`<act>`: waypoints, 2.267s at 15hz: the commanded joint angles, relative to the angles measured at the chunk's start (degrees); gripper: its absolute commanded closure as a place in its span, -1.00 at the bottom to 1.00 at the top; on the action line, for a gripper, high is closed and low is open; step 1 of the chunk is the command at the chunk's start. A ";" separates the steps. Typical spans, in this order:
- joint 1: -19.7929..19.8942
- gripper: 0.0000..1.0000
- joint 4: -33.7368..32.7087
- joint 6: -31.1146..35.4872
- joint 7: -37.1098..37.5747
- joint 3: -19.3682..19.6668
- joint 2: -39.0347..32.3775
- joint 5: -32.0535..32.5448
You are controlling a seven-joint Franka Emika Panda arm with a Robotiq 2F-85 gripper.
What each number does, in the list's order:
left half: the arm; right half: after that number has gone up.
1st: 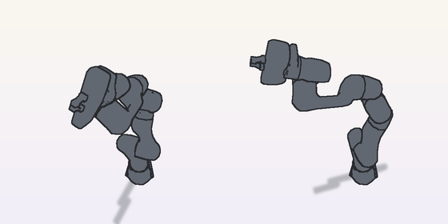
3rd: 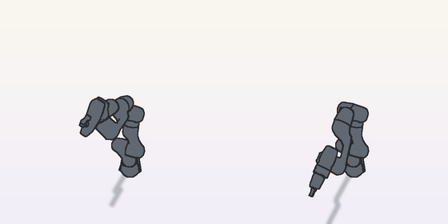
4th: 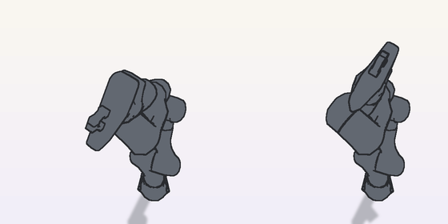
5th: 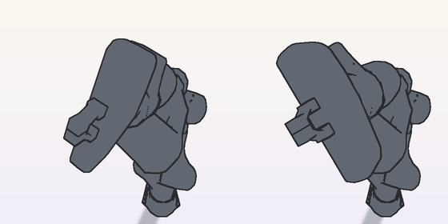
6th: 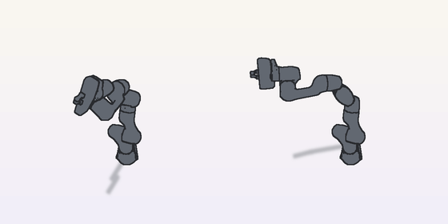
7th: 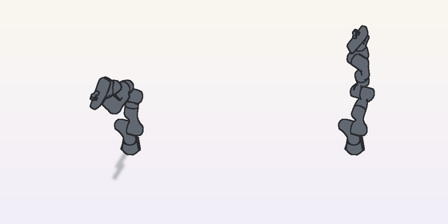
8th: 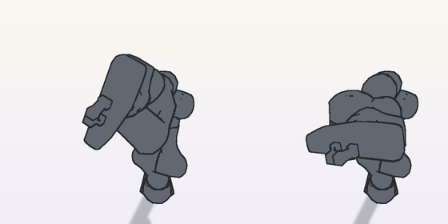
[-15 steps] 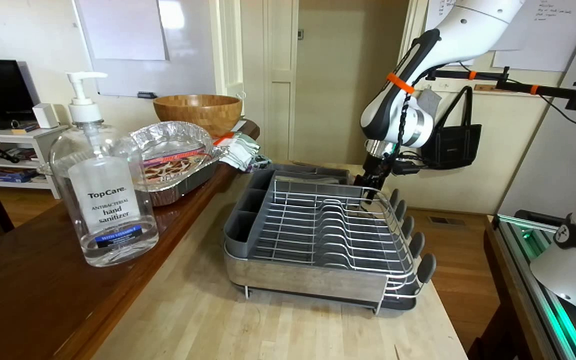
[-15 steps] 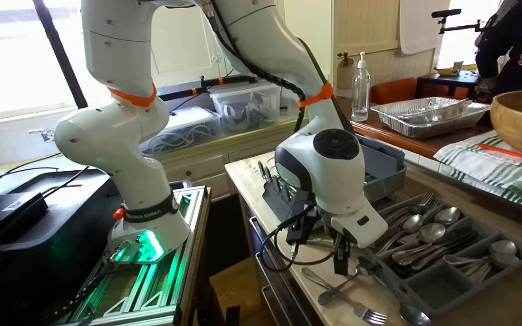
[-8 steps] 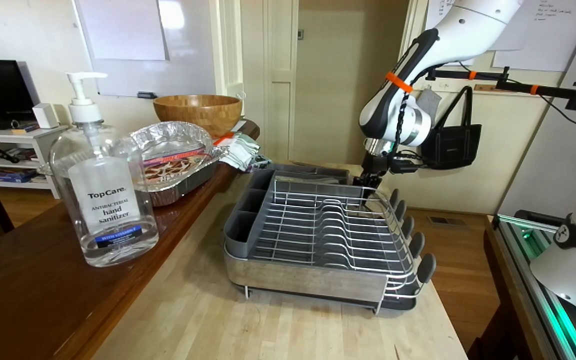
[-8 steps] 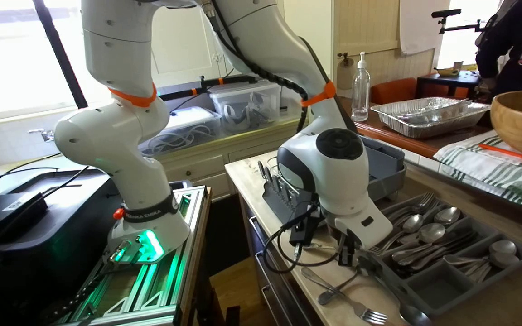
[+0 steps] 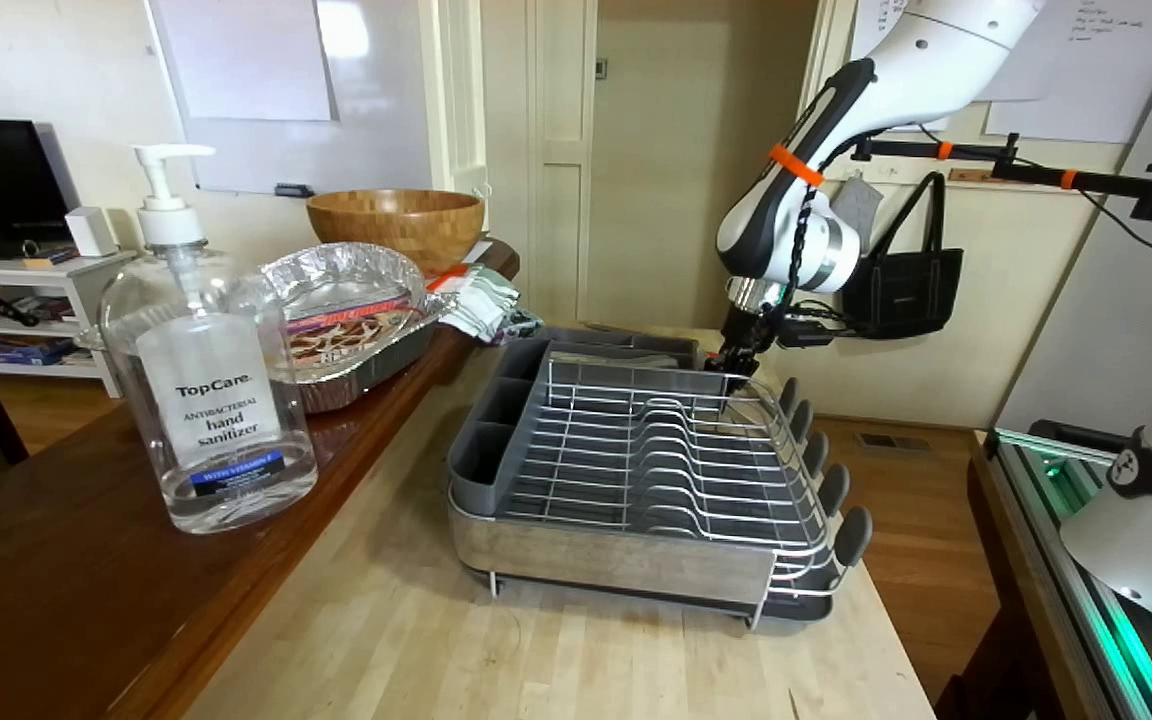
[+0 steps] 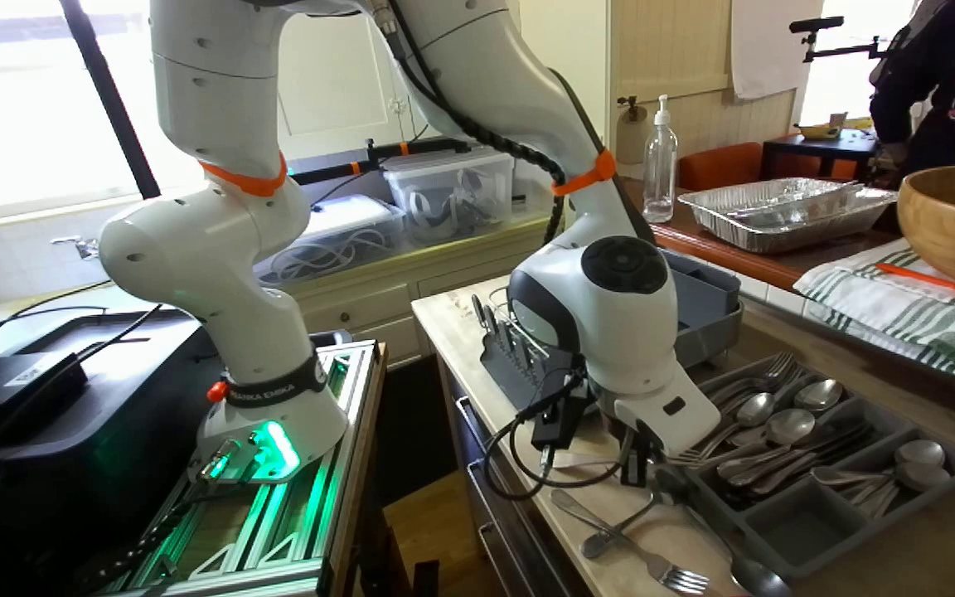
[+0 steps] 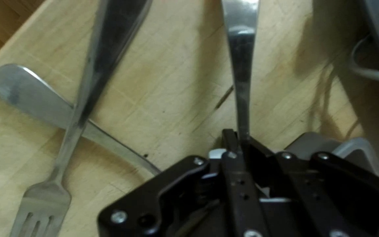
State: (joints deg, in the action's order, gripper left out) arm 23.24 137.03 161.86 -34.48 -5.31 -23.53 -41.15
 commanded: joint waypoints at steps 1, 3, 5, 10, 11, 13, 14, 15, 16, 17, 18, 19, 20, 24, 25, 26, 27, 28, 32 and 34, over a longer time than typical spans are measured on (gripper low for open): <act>-1.94 0.97 0.33 -1.74 4.10 2.87 0.59 3.48; -3.72 0.97 1.21 -2.48 6.84 4.77 1.83 6.40; -4.71 0.97 2.13 -3.69 11.00 6.22 3.40 11.66; -6.39 0.97 2.09 -7.94 18.79 9.57 7.05 22.07; -6.59 0.97 1.91 -8.70 19.60 9.98 7.81 23.36; -6.97 0.97 1.30 -10.69 20.64 10.68 9.36 25.48; -7.17 0.97 0.86 -11.65 20.90 10.93 10.03 26.37; -7.54 0.97 0.50 -12.45 21.48 11.33 10.65 27.39; -7.71 0.97 -0.09 -13.48 21.57 11.48 11.09 28.15; -7.96 0.97 -0.66 -14.79 21.86 11.69 11.67 28.90; -8.27 0.97 -1.65 -15.84 22.18 12.00 11.81 29.89; -8.49 0.97 -2.71 -16.82 22.09 12.17 11.91 30.68; -8.70 0.97 -3.89 -17.88 21.92 12.32 11.87 31.38; -9.54 0.97 -10.67 -23.11 21.60 12.62 10.31 34.71; -9.72 0.97 -12.32 -24.28 21.41 12.61 9.82 35.34; -9.91 0.97 -14.19 -25.55 21.18 12.53 9.20 35.97; -10.06 0.97 -15.95 -26.76 20.83 12.38 8.51 36.35; -10.22 0.97 -17.46 -27.71 20.60 12.25 7.78 36.65; -10.96 0.97 -22.08 -31.44 19.37 11.48 5.04 37.45; -11.35 0.97 -23.62 -32.79 18.77 11.05 3.77 37.67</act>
State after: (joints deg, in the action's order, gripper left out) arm 12.58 117.12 132.39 -14.95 5.96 -16.85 -5.09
